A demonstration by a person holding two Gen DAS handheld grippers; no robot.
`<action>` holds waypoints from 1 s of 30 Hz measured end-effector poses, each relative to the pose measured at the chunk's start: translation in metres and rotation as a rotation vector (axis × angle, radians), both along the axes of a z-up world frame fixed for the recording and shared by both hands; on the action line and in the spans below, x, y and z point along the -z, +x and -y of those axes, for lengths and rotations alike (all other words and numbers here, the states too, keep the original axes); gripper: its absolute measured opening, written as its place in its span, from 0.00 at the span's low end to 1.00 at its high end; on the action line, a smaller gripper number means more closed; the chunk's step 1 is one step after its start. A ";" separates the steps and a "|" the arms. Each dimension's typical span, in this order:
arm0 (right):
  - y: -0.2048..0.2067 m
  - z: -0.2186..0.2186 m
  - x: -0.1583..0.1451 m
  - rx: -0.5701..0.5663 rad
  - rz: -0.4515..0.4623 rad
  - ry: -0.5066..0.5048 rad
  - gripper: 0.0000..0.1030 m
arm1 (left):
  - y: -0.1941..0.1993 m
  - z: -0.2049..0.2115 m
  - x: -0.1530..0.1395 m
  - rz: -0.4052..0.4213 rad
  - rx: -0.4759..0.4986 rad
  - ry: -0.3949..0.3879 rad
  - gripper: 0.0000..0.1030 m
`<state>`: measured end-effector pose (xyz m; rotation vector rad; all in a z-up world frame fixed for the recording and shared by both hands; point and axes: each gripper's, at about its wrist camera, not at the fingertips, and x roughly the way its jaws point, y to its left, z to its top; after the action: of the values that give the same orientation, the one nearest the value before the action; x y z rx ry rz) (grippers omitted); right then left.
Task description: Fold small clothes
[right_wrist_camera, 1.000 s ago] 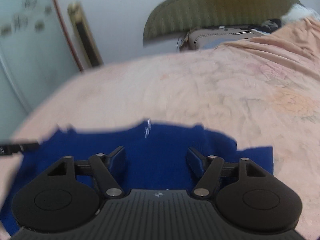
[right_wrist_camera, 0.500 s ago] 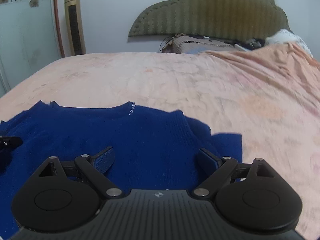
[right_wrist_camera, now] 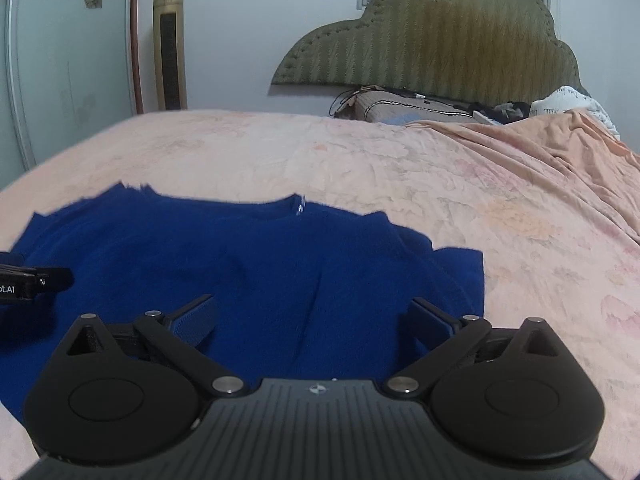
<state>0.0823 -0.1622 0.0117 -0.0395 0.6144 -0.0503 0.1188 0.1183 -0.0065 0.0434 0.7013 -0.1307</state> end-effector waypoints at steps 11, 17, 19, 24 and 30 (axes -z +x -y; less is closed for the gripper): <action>-0.003 -0.001 0.023 0.021 -0.026 0.033 1.00 | -0.015 0.005 0.014 0.082 -0.014 0.049 1.00; -0.004 -0.004 0.028 0.020 -0.014 0.021 1.00 | -0.014 0.002 0.015 0.071 -0.014 0.024 1.00; -0.004 -0.003 0.029 0.019 -0.015 0.025 1.00 | -0.014 0.002 0.015 0.070 -0.014 0.022 1.00; -0.005 -0.003 0.030 0.017 -0.008 0.033 1.00 | -0.013 0.002 0.015 0.070 -0.014 0.022 1.00; -0.005 -0.003 0.030 0.017 -0.009 0.034 1.00 | -0.013 0.002 0.015 0.070 -0.013 0.024 1.00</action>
<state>0.0776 -0.1593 -0.0180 -0.0020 0.6240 -0.0560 0.1055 0.1165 -0.0215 0.0657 0.6329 -0.1075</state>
